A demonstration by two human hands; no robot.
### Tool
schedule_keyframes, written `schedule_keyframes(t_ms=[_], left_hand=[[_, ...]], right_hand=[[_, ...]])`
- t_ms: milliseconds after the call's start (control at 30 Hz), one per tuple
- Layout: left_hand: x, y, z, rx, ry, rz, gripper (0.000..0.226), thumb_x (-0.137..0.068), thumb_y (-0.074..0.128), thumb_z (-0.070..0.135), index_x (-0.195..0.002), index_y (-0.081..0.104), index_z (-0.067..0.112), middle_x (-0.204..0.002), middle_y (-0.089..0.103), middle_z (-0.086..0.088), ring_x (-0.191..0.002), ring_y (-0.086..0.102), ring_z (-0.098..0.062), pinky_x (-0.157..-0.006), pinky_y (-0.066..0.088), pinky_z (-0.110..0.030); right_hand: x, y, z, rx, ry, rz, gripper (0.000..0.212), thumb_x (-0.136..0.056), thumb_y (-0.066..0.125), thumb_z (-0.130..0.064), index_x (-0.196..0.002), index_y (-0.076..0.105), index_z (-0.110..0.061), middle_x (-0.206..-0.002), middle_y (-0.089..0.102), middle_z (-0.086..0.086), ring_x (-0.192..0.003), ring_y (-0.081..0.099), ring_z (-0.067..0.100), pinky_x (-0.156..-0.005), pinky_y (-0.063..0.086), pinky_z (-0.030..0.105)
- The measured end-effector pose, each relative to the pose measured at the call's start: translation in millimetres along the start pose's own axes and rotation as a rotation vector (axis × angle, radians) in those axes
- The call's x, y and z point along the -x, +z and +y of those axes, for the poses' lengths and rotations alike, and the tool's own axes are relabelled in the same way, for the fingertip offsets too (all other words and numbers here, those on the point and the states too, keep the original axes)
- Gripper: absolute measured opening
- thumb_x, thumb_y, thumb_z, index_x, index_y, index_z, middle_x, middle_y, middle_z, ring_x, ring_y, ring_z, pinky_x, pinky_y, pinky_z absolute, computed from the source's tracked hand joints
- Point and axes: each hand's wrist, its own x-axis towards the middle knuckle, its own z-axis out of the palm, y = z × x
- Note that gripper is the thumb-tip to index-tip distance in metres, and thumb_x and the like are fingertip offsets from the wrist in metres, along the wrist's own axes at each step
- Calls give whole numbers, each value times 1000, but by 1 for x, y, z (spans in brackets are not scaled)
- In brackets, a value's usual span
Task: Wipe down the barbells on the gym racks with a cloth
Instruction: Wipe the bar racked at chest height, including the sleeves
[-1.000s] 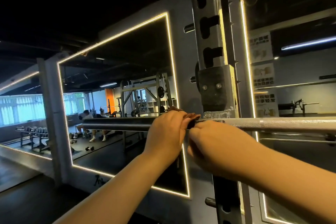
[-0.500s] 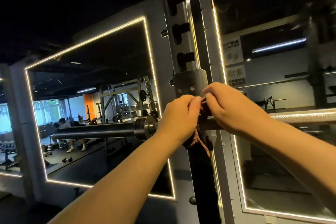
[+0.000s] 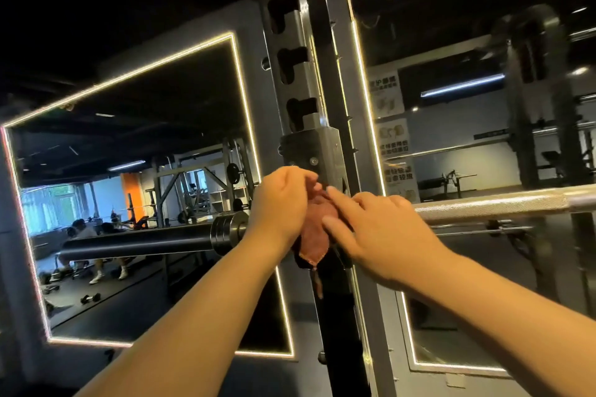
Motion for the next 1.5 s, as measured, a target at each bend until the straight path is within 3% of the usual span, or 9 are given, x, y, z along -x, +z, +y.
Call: schedule_keyframes(t_ms=[100,267,400,533,600,700,833,1167,1500], left_hand=[[10,2,-12,-87,-2,-16,37,-108,36,31,-94,70,24,-95,70,2,-94,66,-15,-91,55,-44],[26,9,-24,-79,44,-1,37,-108,31,38,-107,66,29,-101,67,11,-98,63,-6,-86,51,-32],[30,3,-28,-276,128,-122,37,-109,32,30,-115,68,27,-102,68,13,-100,60,-1,-92,51,-32],[30,9,-24,-540,240,-92,43,-102,29,33,-84,66,22,-83,66,3,-80,62,-16,-76,54,-43],[25,18,-16,-743,295,-90,38,-100,34,27,-72,57,18,-72,60,-2,-69,58,-23,-71,52,-47],[22,30,-9,-950,328,-99,27,-102,39,20,-80,54,19,-79,60,-1,-73,58,-22,-71,51,-41],[23,30,-16,-963,282,-67,22,-104,39,27,-85,51,27,-80,50,7,-68,52,-14,-58,41,-31],[26,31,-13,-973,237,-96,23,-105,35,27,-87,50,26,-80,56,5,-71,58,-20,-66,53,-41],[30,27,-10,-923,258,-100,32,-102,25,32,-78,45,27,-75,50,6,-68,53,-15,-66,50,-39]], right_hand=[[-2,3,3,-21,47,13,64,-100,4,-62,-146,41,-38,-122,59,-3,-111,59,18,-105,42,41],[2,-7,30,-28,71,-38,42,-102,56,-38,-141,45,-28,-132,56,-2,-123,55,20,-110,41,36],[29,-24,58,-72,162,25,47,-102,35,-43,-133,56,-15,-137,58,3,-127,54,19,-121,26,32],[31,-30,39,-69,145,-53,17,-103,43,-40,-108,45,-24,-100,51,-13,-96,51,6,-112,40,28],[18,-29,23,-35,105,-58,26,-101,33,-48,-105,46,-26,-95,57,-11,-93,54,10,-108,44,36],[0,-14,7,33,58,-54,68,-94,4,-52,-135,51,-24,-125,65,1,-118,59,23,-118,30,53],[12,3,21,188,-27,-16,49,-106,31,-39,-144,47,-14,-136,59,8,-122,58,30,-109,41,48],[-4,-8,10,239,120,-42,43,-97,56,-55,-118,58,-16,-110,59,7,-101,58,30,-80,46,43],[20,-8,34,138,53,63,42,-110,25,-44,-131,51,-18,-127,59,3,-113,57,26,-105,40,43]])
